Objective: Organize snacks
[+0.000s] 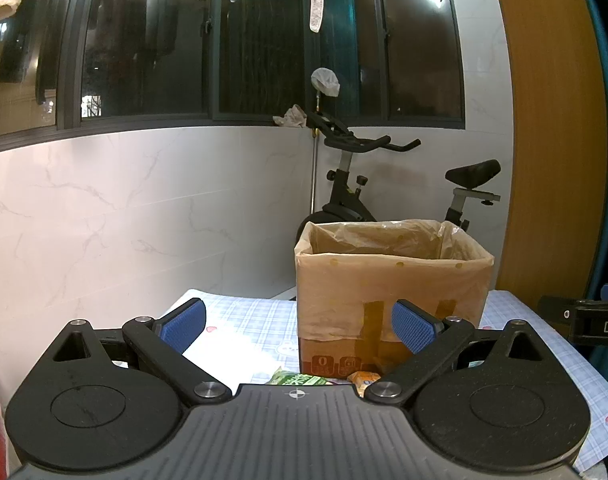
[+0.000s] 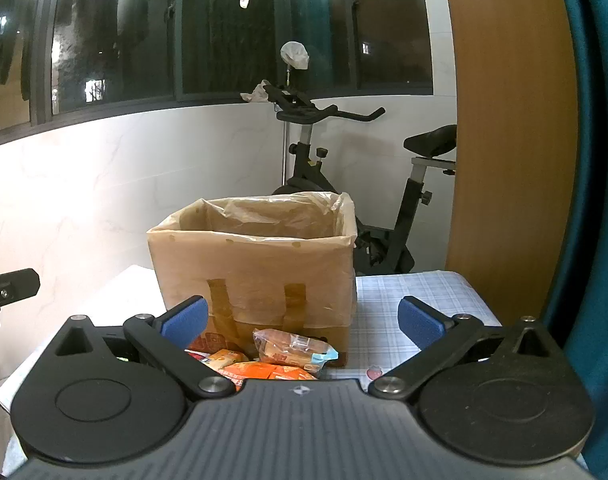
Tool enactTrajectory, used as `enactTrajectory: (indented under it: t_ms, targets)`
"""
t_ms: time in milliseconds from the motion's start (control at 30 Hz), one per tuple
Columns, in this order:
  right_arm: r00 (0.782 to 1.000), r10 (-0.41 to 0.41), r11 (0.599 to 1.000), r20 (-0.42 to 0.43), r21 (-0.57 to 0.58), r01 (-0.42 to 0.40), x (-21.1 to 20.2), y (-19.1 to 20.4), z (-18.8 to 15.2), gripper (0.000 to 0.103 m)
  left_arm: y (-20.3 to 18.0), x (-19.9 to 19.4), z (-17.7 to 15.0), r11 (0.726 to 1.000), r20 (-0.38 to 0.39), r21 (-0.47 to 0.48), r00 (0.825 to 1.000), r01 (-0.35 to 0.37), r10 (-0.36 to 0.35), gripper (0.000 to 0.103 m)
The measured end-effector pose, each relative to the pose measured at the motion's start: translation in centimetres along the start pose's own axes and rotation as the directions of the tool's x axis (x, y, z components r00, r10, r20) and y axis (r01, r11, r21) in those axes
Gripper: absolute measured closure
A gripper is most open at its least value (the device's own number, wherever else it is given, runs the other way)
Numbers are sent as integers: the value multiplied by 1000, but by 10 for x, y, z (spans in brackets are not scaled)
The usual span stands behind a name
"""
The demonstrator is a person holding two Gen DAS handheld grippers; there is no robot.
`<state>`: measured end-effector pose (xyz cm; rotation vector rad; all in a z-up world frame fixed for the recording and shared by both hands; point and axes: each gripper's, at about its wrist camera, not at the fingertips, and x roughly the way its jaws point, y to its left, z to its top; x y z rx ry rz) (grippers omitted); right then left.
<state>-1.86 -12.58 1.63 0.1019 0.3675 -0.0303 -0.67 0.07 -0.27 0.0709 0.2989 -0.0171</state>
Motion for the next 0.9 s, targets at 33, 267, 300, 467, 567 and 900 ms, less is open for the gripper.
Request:
enactTrajectory:
  t_ms: [33, 267, 300, 467, 567, 900]
  targets:
    - [1000, -1, 1000, 0, 2, 1, 0, -1, 0, 0, 0, 0, 0, 1000, -1, 0, 1000, 0, 0, 3]
    - [1000, -6, 1000, -2, 8, 6, 1, -2, -1, 0, -1, 1, -3, 1000, -2, 2, 1000, -3, 3, 3]
    - [1000, -7, 1000, -2, 8, 7, 2, -2, -2, 0, -1, 1, -3, 1000, -2, 2, 1000, -2, 2, 3]
    - [1000, -6, 1000, -3, 7, 6, 2, -2, -2, 0, -1, 1, -3, 1000, -2, 1, 1000, -2, 2, 3]
    - [1000, -6, 1000, -3, 8, 6, 2, -2, -2, 0, -1, 1, -3, 1000, -2, 1, 1000, -2, 2, 3]
    - [1000, -7, 1000, -4, 7, 8, 3, -2, -3, 0, 0, 1, -3, 1000, -3, 1, 1000, -2, 2, 3]
